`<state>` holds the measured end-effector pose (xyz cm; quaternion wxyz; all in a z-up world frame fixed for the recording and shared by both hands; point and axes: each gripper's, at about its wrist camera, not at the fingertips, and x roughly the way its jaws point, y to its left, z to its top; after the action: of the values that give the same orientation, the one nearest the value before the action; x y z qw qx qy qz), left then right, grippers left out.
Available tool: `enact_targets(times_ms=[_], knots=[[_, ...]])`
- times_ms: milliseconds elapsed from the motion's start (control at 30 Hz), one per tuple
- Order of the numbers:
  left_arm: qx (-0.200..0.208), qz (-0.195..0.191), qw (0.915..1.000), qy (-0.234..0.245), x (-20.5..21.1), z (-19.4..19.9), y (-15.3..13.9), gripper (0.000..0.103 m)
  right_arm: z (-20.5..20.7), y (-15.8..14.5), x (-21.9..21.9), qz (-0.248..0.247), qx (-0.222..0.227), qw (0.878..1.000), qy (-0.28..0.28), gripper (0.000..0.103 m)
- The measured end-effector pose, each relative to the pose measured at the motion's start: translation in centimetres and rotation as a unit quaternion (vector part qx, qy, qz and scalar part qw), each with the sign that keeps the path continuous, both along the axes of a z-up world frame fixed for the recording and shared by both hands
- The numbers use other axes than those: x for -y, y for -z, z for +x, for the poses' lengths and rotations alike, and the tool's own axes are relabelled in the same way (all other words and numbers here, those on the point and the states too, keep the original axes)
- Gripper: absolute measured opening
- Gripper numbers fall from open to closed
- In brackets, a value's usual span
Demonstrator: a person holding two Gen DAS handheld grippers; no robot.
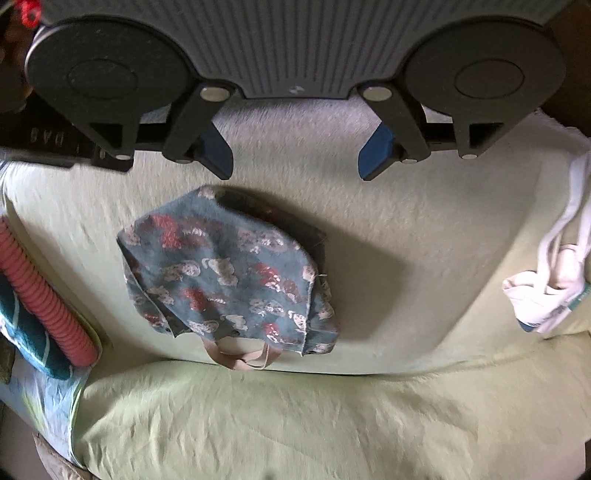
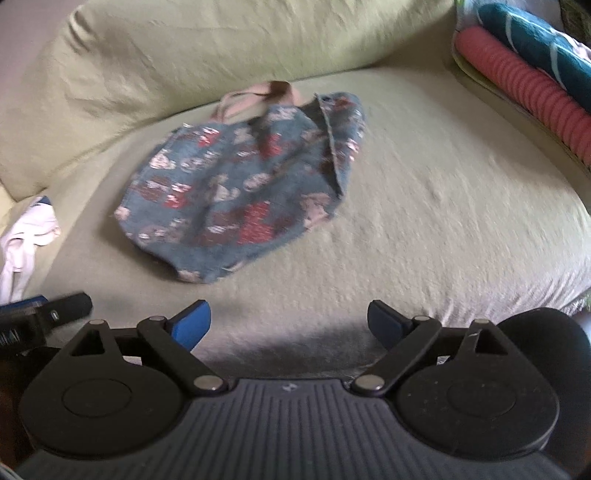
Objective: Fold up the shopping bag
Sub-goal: 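Release the bag and pull both grippers back from it, then grasp the bag's side edge with the left gripper while the right gripper pinches the seam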
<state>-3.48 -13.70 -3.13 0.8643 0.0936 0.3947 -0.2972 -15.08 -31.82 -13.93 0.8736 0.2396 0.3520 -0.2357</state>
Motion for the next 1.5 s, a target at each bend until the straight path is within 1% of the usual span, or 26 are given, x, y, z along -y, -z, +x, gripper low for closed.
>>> enact_targets(times_ms=[67, 200, 300, 367, 500, 567, 700, 767, 900, 933, 967, 1000, 1033, 1067, 1133, 1167, 1233, 1300, 1333, 1433, 1500], knots=[[-0.006, -0.011, 0.9999, 0.001, 0.5, 0.8, 0.4, 0.076, 0.2, 0.6, 0.7, 0.005, -0.012, 1.0, 0.008, 0.091], [-0.032, -0.04, 0.9986, -0.012, 0.9, 3.2, 1.1, 0.076, 1.0, 1.5, 1.9, 0.016, -0.025, 0.999, 0.021, 0.091], [-0.062, -0.066, 0.9955, -0.03, 0.9, 5.3, 1.9, 0.074, 1.6, 1.8, 2.4, 0.02, -0.018, 0.999, 0.024, 0.091], [-0.08, -0.083, 0.9924, -0.043, 0.9, 6.6, 2.4, 0.074, 2.1, 1.9, 2.6, 0.014, -0.01, 1.0, 0.022, 0.091], [-0.118, -0.126, 0.9826, -0.068, 0.8, 8.7, 3.9, 0.074, 2.6, 1.5, 2.8, -0.005, 0.017, 1.0, 0.023, 0.089], [-0.134, -0.146, 0.9768, -0.081, 0.7, 9.7, 4.6, 0.074, 2.8, 1.3, 3.0, -0.011, 0.029, 0.999, 0.024, 0.086], [-0.161, -0.168, 0.9659, -0.114, 0.4, 11.3, 6.2, 0.074, 2.8, 0.8, 3.5, -0.023, 0.066, 0.997, 0.027, 0.081], [-0.176, -0.178, 0.9599, -0.126, 0.3, 11.9, 7.0, 0.073, 3.0, 0.8, 3.6, -0.026, 0.071, 0.997, 0.022, 0.078], [-0.187, -0.224, 0.9451, -0.147, -0.5, 12.5, 7.9, 0.071, 3.3, 1.0, 3.7, -0.027, 0.075, 0.997, 0.016, 0.077], [-0.191, -0.237, 0.9405, -0.151, -0.7, 12.7, 8.1, 0.066, 3.4, 1.0, 3.7, -0.027, 0.076, 0.997, 0.017, 0.077], [-0.197, -0.249, 0.9358, -0.154, -0.9, 13.0, 8.3, 0.056, 3.4, 1.0, 3.7, -0.028, 0.078, 0.996, 0.018, 0.077], [-0.208, -0.26, 0.9304, -0.153, -1.0, 13.3, 8.6, 0.049, 3.4, 1.0, 3.7, -0.028, 0.081, 0.996, 0.02, 0.077], [-0.218, -0.267, 0.9261, -0.155, -1.0, 13.5, 8.9, 0.046, 3.4, 0.9, 3.7, -0.03, 0.084, 0.996, 0.021, 0.077], [-0.218, -0.271, 0.9243, -0.157, -1.1, 13.6, 9.2, 0.039, 3.4, 0.9, 3.7, -0.032, 0.086, 0.995, 0.022, 0.077], [-0.223, -0.291, 0.9172, -0.157, -1.4, 13.5, 9.8, 0.031, 3.5, 0.7, 3.7, -0.035, 0.088, 0.995, 0.022, 0.077], [-0.228, -0.305, 0.9103, -0.161, -1.7, 13.5, 10.2, 0.031, 3.6, 0.7, 3.7, -0.036, 0.089, 0.995, 0.022, 0.077], [-0.246, -0.34, 0.89, -0.177, -2.4, 13.4, 11.1, 0.032, 3.5, 0.5, 3.8, -0.036, 0.095, 0.995, 0.021, 0.077], [-0.255, -0.365, 0.8751, -0.19, -2.8, 13.1, 11.8, 0.034, 3.5, 0.3, 3.9, -0.037, 0.105, 0.994, 0.021, 0.077], [-0.254, -0.369, 0.8728, -0.193, -2.9, 13.0, 12.0, 0.034, 3.6, 0.2, 4.0, -0.037, 0.11, 0.993, 0.018, 0.077], [-0.239, -0.359, 0.8827, -0.187, -2.4, 13.0, 11.6, 0.034, 4.2, -0.1, 4.2, -0.042, 0.12, 0.992, 0.012, 0.077], [-0.235, -0.36, 0.8854, -0.178, -2.2, 13.2, 11.5, 0.034, 4.7, 0.0, 4.3, -0.045, 0.129, 0.991, 0.004, 0.077]])
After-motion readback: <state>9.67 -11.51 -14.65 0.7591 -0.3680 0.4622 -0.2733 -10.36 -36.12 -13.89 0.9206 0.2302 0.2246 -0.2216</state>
